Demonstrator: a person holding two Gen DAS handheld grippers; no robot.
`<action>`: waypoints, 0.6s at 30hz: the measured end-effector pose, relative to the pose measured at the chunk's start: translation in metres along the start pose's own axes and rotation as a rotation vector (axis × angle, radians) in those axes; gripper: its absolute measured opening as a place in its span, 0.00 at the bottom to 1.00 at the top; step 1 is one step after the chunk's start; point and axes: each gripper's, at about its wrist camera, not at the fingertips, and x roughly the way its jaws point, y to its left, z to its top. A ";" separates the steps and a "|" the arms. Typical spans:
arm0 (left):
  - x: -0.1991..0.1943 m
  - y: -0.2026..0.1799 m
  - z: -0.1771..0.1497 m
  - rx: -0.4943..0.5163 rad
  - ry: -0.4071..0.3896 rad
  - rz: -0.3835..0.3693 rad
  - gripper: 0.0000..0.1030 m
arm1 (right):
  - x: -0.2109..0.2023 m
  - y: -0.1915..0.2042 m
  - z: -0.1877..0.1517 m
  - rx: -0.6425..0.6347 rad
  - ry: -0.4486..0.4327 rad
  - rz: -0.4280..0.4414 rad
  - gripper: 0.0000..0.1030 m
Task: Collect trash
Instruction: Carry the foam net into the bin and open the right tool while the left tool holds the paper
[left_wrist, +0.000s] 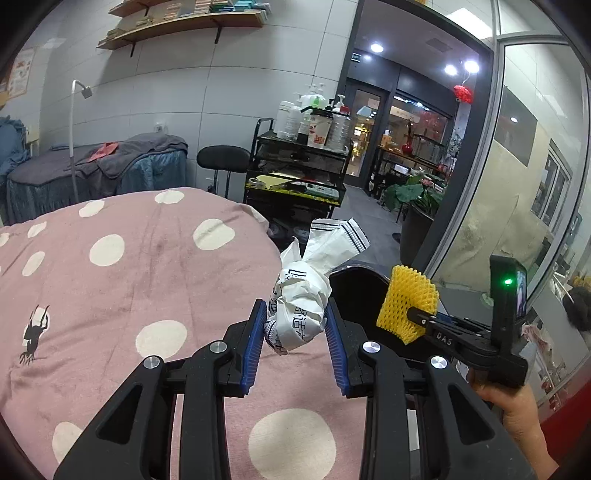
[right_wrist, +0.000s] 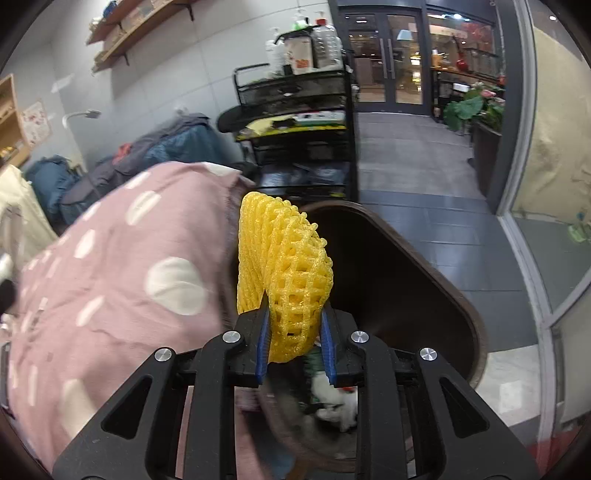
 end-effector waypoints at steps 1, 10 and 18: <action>0.002 -0.003 0.001 0.006 0.004 -0.010 0.31 | 0.004 -0.003 -0.002 0.000 0.007 -0.016 0.24; 0.018 -0.029 0.004 0.053 0.034 -0.069 0.31 | 0.034 -0.030 -0.022 0.065 0.058 -0.084 0.59; 0.042 -0.047 0.004 0.071 0.089 -0.123 0.31 | 0.030 -0.035 -0.029 0.087 0.041 -0.092 0.62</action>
